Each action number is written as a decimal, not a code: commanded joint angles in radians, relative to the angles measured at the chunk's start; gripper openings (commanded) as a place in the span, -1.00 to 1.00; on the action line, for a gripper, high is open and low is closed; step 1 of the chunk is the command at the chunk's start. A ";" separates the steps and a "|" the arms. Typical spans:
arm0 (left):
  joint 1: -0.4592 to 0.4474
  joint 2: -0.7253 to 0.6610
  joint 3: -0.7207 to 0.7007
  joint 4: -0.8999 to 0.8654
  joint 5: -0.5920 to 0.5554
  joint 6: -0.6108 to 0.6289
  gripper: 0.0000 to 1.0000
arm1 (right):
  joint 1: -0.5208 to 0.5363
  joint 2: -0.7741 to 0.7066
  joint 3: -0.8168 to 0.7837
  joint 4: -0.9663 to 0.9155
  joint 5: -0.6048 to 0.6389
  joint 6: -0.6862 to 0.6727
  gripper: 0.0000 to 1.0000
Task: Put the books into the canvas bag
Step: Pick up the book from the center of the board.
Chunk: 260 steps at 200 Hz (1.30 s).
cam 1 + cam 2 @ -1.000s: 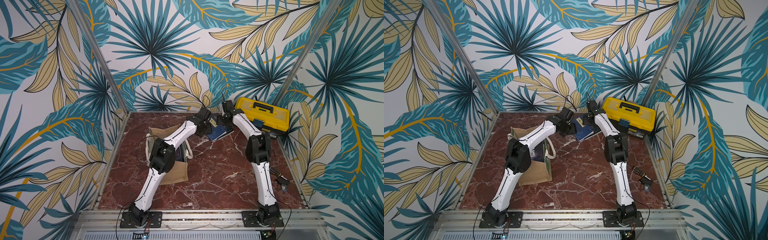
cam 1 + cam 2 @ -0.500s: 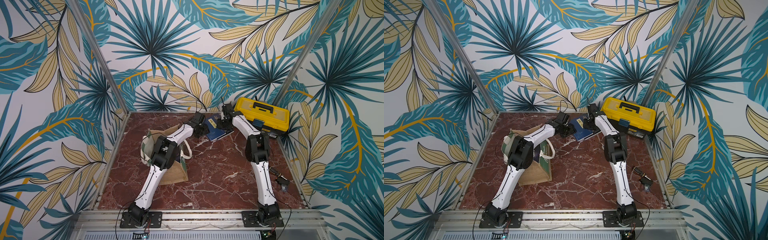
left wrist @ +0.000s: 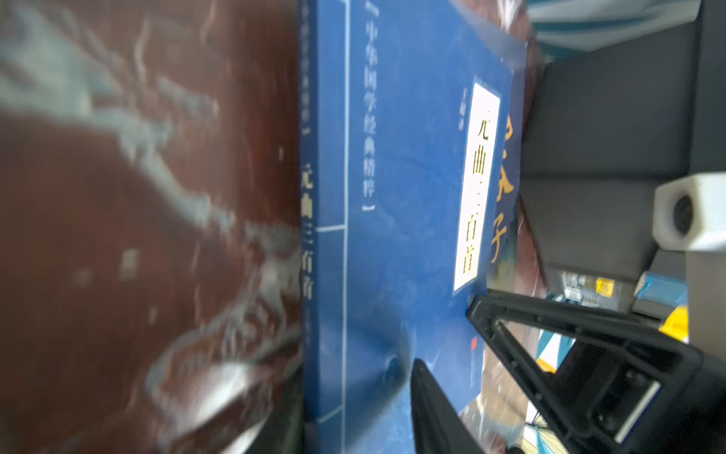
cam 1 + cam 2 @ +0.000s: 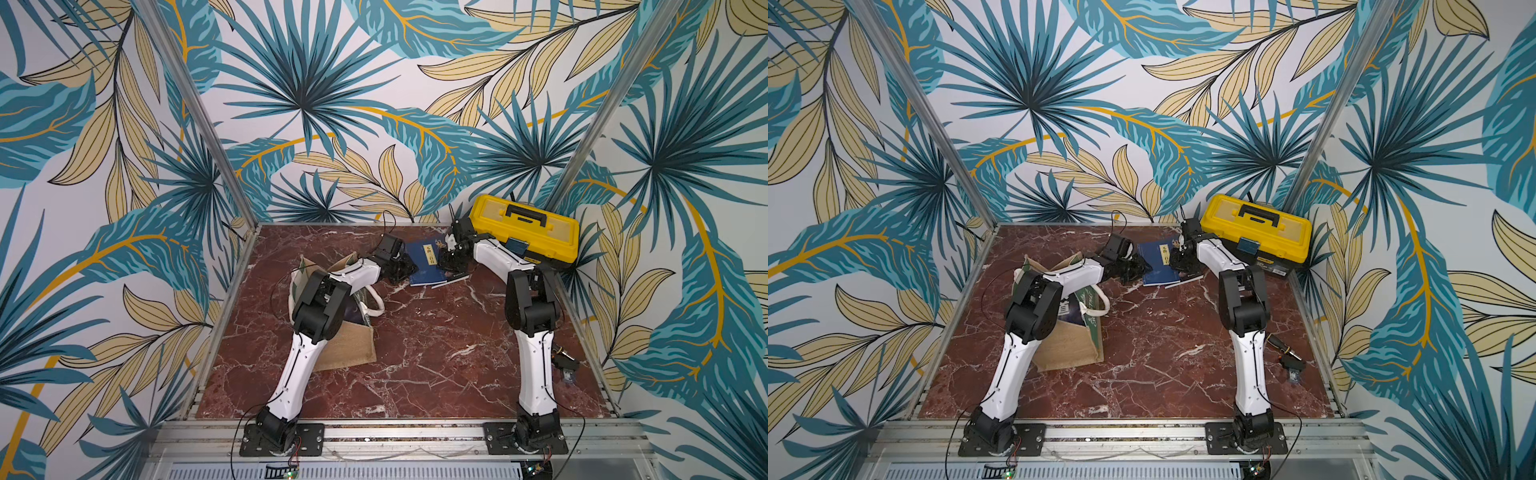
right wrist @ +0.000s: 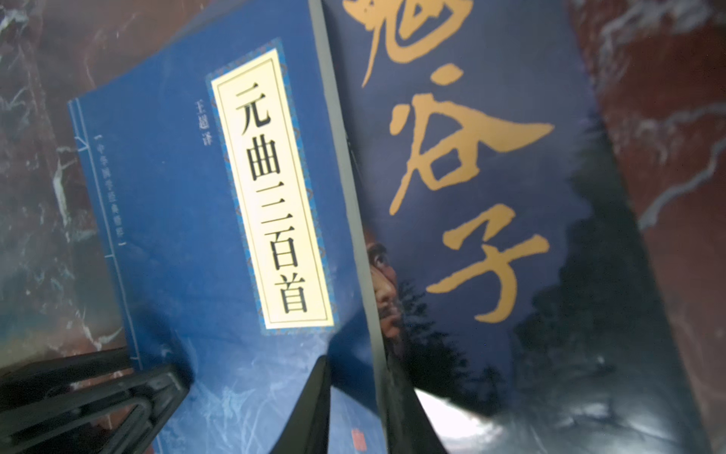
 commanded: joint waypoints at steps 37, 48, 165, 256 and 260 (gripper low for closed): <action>-0.064 -0.240 -0.200 0.055 -0.003 0.031 -0.58 | 0.037 -0.097 -0.286 -0.055 -0.053 0.036 -0.54; -0.074 -0.279 -0.238 0.055 -0.011 0.039 -0.64 | 0.041 -0.129 -0.335 -0.042 -0.063 0.044 -0.54; -0.170 -0.679 -0.373 -0.343 -0.133 0.303 -1.00 | 0.127 -0.597 -0.651 -0.042 -0.055 0.106 -0.26; -0.170 -1.102 -0.388 -0.439 -0.213 0.516 -1.00 | 0.128 -0.993 -0.668 0.218 -0.347 0.295 -0.08; -0.170 -1.118 -0.391 -0.439 -0.216 0.519 -1.00 | 0.128 -1.002 -0.679 0.266 -0.381 0.322 -0.07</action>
